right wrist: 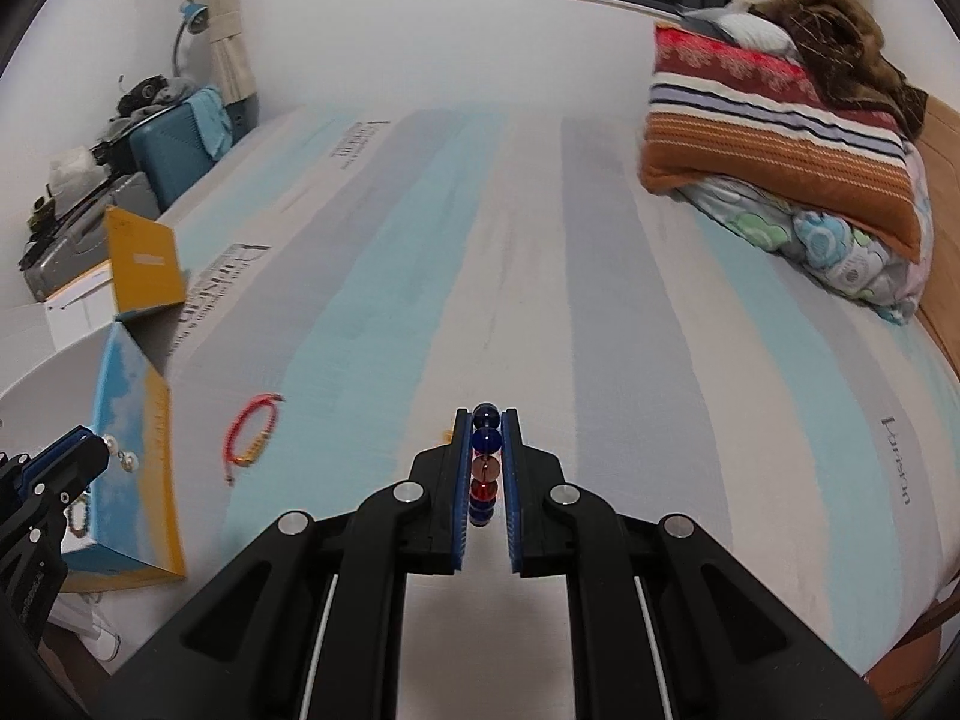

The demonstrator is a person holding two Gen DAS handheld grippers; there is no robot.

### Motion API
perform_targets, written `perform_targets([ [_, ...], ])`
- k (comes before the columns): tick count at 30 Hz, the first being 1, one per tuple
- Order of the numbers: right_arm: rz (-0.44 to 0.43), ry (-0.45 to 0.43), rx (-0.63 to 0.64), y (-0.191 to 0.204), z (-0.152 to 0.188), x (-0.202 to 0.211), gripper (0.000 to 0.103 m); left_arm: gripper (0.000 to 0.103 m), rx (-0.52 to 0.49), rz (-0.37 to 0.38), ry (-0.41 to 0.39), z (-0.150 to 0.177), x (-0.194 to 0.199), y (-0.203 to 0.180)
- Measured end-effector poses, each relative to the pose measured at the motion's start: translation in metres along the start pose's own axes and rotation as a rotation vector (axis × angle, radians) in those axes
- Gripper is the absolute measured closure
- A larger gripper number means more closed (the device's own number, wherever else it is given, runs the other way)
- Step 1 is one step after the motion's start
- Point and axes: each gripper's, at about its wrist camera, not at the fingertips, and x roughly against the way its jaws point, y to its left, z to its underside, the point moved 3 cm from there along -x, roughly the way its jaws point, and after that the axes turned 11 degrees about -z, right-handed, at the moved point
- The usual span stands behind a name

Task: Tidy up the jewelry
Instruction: 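Carry both held items into the white box and open both tools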

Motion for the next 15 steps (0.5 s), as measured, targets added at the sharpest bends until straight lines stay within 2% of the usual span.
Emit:
perform_targets([
  [9,-0.064,-0.015,0.081,0.073,-0.014,0.005,0.094,0.092,0.088,-0.054,0.001,0.006,0.012,0.071],
  [15,-0.133,-0.027,0.154,0.135,-0.018,0.002,0.094,0.092,0.18,-0.113,0.014,0.016,0.016,0.139],
])
